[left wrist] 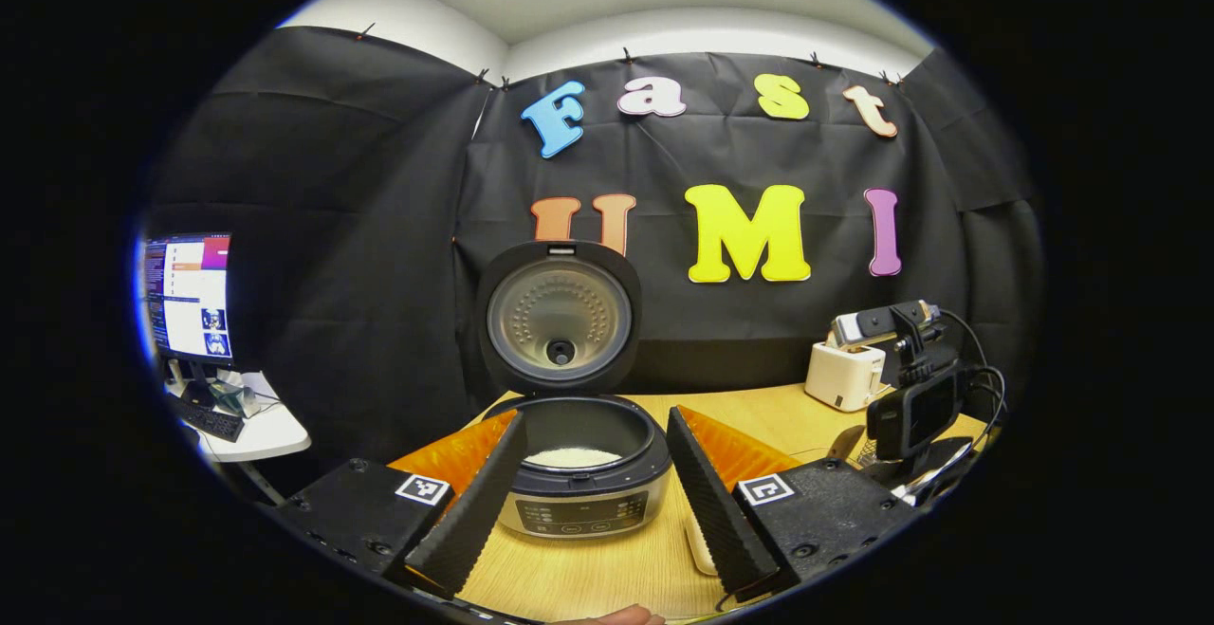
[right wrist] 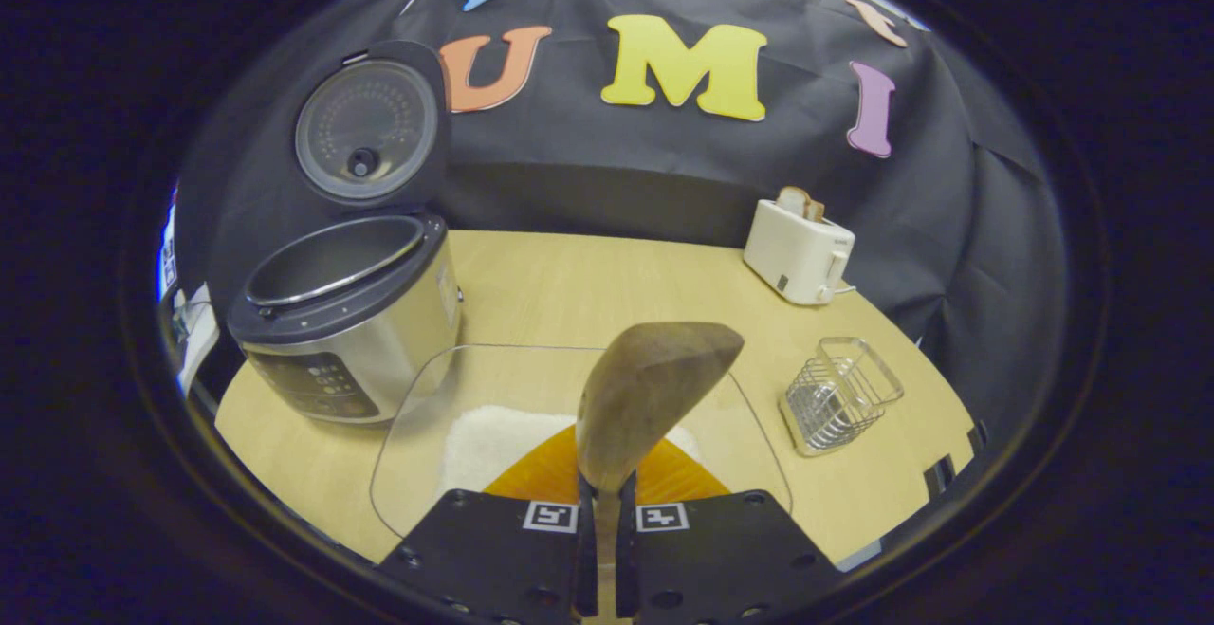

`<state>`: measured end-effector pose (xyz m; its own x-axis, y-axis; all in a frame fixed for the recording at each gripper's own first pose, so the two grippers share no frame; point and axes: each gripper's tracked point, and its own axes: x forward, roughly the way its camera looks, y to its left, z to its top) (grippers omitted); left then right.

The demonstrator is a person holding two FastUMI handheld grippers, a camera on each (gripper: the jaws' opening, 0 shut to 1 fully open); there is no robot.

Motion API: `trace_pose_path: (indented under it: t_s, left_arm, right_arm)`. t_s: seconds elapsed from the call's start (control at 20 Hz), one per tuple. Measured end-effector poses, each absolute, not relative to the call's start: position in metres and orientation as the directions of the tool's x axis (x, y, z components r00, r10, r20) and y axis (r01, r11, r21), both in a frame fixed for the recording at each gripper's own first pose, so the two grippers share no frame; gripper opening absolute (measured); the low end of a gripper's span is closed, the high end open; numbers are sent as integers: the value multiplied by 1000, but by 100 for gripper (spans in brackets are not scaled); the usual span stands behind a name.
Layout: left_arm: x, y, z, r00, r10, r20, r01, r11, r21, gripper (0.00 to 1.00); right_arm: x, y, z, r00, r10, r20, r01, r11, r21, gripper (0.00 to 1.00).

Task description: Close the left gripper, press the button to open the rice cooker; take a wooden spoon from the chopstick holder with the right hand, scoop a spoonful of rice and pour it into the rice cooker, then put the wooden spoon back into the chopstick holder.

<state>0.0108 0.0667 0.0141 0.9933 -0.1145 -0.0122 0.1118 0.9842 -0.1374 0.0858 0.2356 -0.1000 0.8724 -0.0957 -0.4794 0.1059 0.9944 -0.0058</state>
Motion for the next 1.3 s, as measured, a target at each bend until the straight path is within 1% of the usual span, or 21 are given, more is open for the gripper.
trace_pose_path:
  t_s: [0.1,0.25,0.45,0.55,0.65,0.8,1.0,1.15,1.25,1.3]
  left_arm:
    - [11,63,15,992,-127,-10,124,982,-141,95]
    - [11,63,15,991,-133,-6,131,981,-141,94]
    - [13,65,13,991,-135,-9,132,980,-151,94]
    - [16,70,9,992,-126,-21,121,980,-158,94]
    - [18,72,5,993,-117,-33,111,981,-160,94]
    - [22,74,-1,993,-105,-55,95,984,-152,94]
    - [23,72,-3,993,-101,-64,91,985,-146,95]
    - [22,67,-1,992,-111,-58,101,984,-144,95]
    - [23,64,0,992,-116,-56,107,984,-140,95]
    - [23,64,0,992,-117,-56,109,984,-138,95]
  right_arm:
    - [85,257,-100,870,-56,-490,81,996,31,8]
    - [87,262,-99,868,-53,-493,102,992,73,8]
    - [88,257,-101,853,16,-522,142,955,262,8]
    - [90,255,-102,852,67,-519,143,925,353,8]
    - [90,253,-106,845,119,-521,152,881,449,8]
    - [95,251,-111,828,189,-528,154,829,538,8]
    - [101,254,-119,792,311,-526,158,727,668,7]
    - [108,257,-118,779,393,-490,156,634,757,8]
    - [111,253,-126,764,425,-485,195,564,802,8]
    - [112,251,-119,775,438,-454,186,529,828,8]
